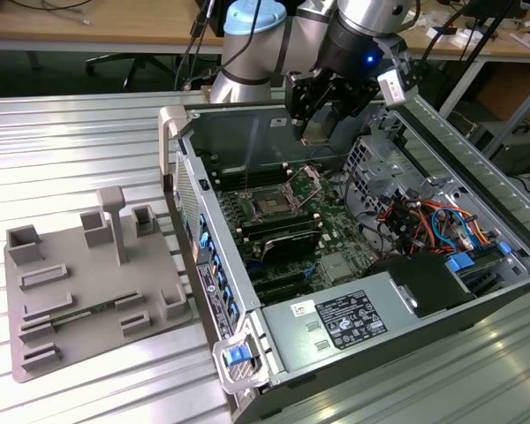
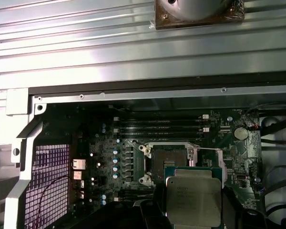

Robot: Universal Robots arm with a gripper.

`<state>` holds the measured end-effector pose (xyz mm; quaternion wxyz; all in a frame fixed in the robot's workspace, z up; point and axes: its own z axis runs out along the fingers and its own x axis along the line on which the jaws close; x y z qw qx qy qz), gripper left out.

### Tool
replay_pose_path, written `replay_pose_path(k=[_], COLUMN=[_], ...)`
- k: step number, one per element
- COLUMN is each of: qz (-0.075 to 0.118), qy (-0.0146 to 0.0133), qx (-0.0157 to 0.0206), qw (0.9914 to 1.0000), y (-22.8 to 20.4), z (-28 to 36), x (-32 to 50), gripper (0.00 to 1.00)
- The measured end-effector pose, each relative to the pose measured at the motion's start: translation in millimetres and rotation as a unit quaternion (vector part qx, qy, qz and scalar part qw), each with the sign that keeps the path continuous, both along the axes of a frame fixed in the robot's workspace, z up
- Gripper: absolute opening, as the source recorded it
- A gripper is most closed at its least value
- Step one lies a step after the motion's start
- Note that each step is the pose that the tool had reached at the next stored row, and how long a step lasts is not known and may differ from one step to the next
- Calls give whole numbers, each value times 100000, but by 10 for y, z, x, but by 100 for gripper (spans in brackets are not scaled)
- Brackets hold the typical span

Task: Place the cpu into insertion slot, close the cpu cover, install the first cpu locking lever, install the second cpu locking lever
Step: 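Place the cpu into insertion slot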

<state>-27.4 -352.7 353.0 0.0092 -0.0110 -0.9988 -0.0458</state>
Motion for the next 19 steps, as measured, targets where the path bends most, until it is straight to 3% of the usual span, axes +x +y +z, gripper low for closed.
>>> replay_pose_path(k=[19], qz=[-3], qy=[0], qx=[-1], qw=[100000], y=[-6], z=[-42], x=[0], gripper=[55])
